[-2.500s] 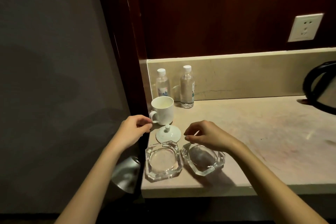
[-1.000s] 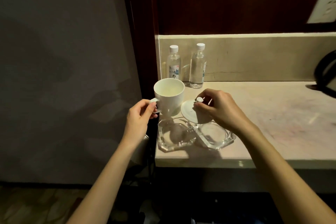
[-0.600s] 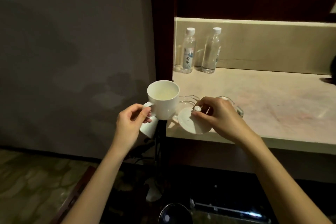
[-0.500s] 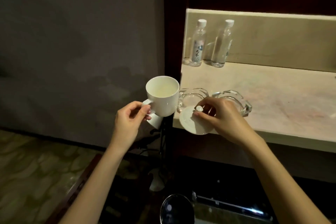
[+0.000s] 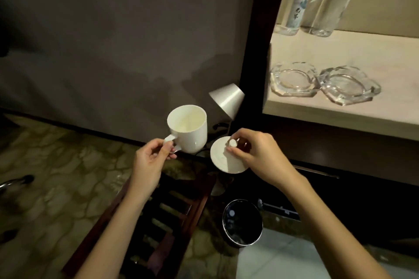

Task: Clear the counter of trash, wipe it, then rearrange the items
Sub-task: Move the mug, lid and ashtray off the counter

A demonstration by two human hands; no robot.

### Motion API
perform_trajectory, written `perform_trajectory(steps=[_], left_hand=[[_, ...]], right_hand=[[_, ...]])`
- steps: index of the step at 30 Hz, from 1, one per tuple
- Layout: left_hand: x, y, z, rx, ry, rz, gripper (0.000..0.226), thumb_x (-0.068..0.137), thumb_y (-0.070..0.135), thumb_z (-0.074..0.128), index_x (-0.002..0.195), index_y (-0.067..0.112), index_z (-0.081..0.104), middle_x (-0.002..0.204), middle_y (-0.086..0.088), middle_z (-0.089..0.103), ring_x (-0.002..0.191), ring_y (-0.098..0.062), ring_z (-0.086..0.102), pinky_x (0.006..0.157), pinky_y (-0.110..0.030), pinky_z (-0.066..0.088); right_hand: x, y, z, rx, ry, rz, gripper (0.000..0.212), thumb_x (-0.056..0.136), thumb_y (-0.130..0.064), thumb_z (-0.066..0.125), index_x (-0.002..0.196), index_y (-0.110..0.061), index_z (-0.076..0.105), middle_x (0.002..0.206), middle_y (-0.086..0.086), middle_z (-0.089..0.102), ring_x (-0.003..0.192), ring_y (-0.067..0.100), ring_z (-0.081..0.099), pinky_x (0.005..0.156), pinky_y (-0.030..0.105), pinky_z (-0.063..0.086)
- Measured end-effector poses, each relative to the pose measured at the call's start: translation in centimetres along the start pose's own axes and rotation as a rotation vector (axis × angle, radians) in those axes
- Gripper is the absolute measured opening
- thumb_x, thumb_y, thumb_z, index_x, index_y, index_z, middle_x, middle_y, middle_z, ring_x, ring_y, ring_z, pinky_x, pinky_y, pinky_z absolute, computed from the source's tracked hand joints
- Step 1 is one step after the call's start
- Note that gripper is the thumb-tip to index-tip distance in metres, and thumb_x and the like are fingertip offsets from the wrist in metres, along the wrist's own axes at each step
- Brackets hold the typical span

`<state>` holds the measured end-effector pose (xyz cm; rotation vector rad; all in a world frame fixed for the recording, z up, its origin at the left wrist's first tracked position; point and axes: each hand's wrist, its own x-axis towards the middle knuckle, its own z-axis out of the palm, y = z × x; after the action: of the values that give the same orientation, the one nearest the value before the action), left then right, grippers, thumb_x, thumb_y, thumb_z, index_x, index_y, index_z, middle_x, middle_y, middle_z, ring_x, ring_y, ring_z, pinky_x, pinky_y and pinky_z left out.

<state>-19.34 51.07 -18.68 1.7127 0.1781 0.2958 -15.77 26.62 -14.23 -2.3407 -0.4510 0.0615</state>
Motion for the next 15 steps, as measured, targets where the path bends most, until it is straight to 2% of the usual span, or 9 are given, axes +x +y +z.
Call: perform_trajectory(steps=[5,7,9,12,15], left_hand=[[1.6,-5.0,-5.1,0.029,-0.054,-0.08,0.025,0.094,0.015,0.054,0.071,0.011,0.06,0.061,0.006,0.062,0.062,-0.002,0.059,0.061,-0.011,0.046],[1.9,-7.2,-7.2,0.062,-0.086,-0.115,0.027,0.09,0.034,0.062,0.066,0.022,0.061,0.063,0.004,0.062,0.062,-0.002,0.058,0.059,-0.012,0.044],[2.3,-10.2,-9.5,0.122,-0.101,-0.16,0.03,0.08,0.052,0.06,0.064,0.027,0.06,0.064,0.001,0.063,0.064,-0.006,0.059,0.063,-0.021,0.046],[2.3,-14.9,-11.7,0.195,-0.121,-0.238,0.03,0.076,0.057,0.058,0.064,0.03,0.059,0.068,-0.003,0.066,0.071,-0.016,0.064,0.075,-0.043,0.051],[2.0,-19.8,-12.0,0.232,-0.138,-0.306,0.033,0.076,0.06,0.056,0.066,0.028,0.058,0.071,-0.003,0.067,0.073,-0.022,0.066,0.075,-0.046,0.051]], right_hand=[[1.8,0.0,7.9,0.003,-0.036,0.1,0.011,0.085,-0.039,0.067,0.089,-0.029,0.063,0.083,-0.013,0.064,0.082,0.009,0.061,0.072,0.035,0.052],[2.2,0.3,11.2,0.006,-0.047,0.145,0.011,0.085,-0.04,0.066,0.09,-0.03,0.063,0.084,-0.013,0.064,0.082,0.008,0.061,0.07,0.033,0.051],[2.7,0.7,15.1,0.011,-0.07,0.201,0.011,0.085,-0.04,0.066,0.092,-0.031,0.065,0.084,-0.014,0.063,0.081,0.008,0.062,0.069,0.03,0.051],[3.1,1.8,20.2,0.016,-0.124,0.29,0.015,0.084,-0.039,0.066,0.097,-0.031,0.068,0.085,-0.014,0.065,0.081,0.007,0.063,0.069,0.028,0.052],[4.1,3.8,25.2,0.017,-0.187,0.361,0.016,0.085,-0.038,0.064,0.1,-0.032,0.068,0.086,-0.013,0.066,0.081,0.01,0.064,0.07,0.031,0.054]])
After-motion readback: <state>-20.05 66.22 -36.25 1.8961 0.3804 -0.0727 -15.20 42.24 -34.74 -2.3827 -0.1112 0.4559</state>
